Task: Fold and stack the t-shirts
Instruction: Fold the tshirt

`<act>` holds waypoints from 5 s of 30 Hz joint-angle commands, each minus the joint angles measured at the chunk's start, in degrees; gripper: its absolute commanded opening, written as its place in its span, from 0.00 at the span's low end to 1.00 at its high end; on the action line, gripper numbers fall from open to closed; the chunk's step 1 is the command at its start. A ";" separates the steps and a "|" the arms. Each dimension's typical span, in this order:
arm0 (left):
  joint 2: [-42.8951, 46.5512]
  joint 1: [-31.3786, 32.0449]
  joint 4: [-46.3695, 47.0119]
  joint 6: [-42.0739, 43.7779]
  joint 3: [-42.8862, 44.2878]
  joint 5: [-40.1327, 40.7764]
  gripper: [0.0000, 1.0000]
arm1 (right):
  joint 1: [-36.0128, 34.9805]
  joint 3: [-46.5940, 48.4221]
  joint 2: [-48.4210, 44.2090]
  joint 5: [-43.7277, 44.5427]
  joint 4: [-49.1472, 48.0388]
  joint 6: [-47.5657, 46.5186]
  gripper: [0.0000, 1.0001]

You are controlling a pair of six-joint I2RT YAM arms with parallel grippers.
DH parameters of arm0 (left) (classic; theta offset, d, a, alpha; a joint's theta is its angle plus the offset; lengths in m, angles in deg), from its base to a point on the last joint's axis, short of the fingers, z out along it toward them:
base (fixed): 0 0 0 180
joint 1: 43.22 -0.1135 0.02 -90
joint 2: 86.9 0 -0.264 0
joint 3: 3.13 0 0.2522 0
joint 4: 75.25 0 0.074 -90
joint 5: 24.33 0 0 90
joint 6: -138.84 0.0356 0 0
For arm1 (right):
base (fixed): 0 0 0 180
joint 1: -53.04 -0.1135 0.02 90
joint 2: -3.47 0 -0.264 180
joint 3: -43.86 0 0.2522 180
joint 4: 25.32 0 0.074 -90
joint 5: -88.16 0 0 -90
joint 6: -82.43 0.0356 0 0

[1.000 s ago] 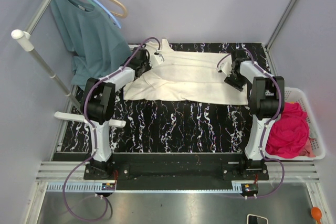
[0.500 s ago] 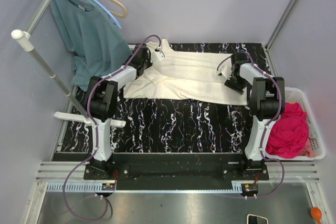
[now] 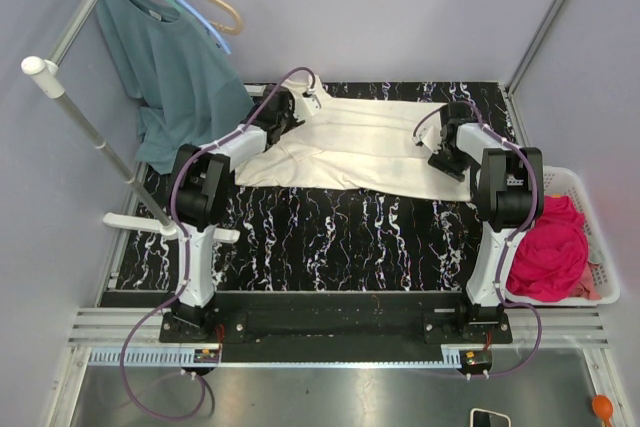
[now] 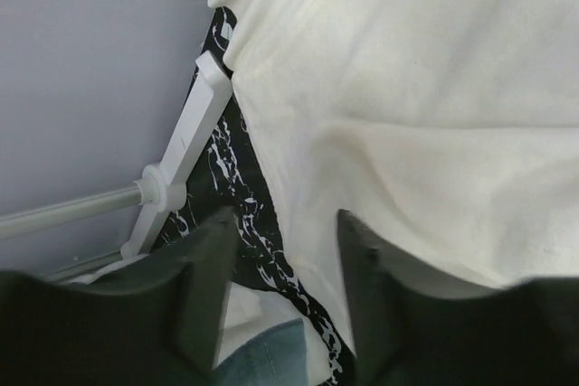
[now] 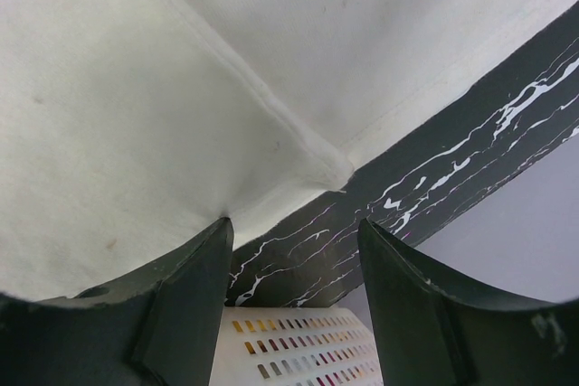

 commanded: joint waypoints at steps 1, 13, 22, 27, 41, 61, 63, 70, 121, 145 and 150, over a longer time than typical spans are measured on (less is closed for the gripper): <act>0.35 0.14 5.36 -0.22 0.45 1.93 0.79 | 0.44 -1.15 -2.35 0.65 0.03 -2.33 0.67; 8.43 2.68 -9.19 -0.22 -5.97 -11.57 0.95 | 0.53 -3.00 -2.44 0.56 -1.20 -2.25 0.67; 7.56 4.62 -17.83 1.18 -2.98 -17.84 0.95 | 0.53 -4.23 -3.67 0.48 -1.29 -2.51 0.67; 6.15 5.06 -18.63 1.54 -0.79 -17.93 0.93 | 0.53 -4.84 -3.93 0.48 -1.64 -2.68 0.67; 3.86 5.15 -18.72 1.71 0.80 -17.05 0.87 | 0.44 -6.16 -4.64 0.74 -2.52 -3.12 0.67; 1.05 5.32 -18.72 2.33 0.45 -16.17 0.72 | 0.53 -6.69 -4.90 0.83 -2.69 -3.12 0.67; 0.70 5.32 -18.72 2.33 0.71 -16.17 0.66 | 0.53 -6.86 -4.90 0.74 -2.69 -3.12 0.67; -0.27 5.41 -18.72 2.59 1.24 -15.65 0.48 | 0.53 -7.22 -5.16 1.00 -2.78 -3.30 0.67; -1.35 8.84 7.29 1.19 3.80 1.93 0.99 | 0.44 -8.45 -7.36 1.44 -2.96 -1.82 0.67; 19.95 6.64 1.05 -1.28 -23.89 -1.85 0.99 | 0.44 -10.91 -15.10 -15.08 -4.63 10.49 1.00; 17.40 3.66 0.97 -1.01 -23.72 -2.28 0.99 | 0.44 -10.64 -13.61 -16.31 -6.12 11.11 1.00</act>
